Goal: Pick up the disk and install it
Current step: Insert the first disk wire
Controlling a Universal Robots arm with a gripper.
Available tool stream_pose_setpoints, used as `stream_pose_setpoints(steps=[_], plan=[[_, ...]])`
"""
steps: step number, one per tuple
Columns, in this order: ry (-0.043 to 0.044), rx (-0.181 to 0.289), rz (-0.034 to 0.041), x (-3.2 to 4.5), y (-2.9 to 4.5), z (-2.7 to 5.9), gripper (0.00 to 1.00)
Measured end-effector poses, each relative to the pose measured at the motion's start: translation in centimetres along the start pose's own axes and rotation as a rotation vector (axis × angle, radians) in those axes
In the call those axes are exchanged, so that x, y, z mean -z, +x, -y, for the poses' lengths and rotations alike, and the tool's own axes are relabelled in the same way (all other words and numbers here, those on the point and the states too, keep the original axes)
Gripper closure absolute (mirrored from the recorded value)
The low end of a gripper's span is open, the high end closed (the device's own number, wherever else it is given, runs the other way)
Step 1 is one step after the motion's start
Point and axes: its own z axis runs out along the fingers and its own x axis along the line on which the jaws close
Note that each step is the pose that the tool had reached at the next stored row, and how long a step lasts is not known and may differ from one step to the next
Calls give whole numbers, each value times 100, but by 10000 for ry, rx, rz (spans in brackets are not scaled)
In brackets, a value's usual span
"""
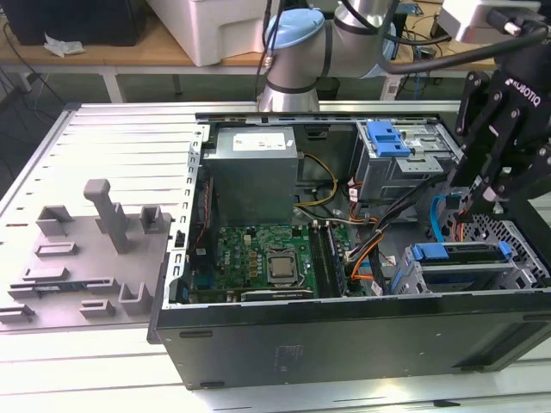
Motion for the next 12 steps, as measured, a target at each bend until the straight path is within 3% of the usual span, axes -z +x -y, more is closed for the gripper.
stream_pose_setpoints(steps=[3,9,11,12], plan=[[-80,-6,-264,-5,-47,101,56],[-342,-14,-840,-18,-123,296,56],[-412,-16,-985,-20,-165,347,56],[-430,-17,-1022,-20,-191,367,56]])
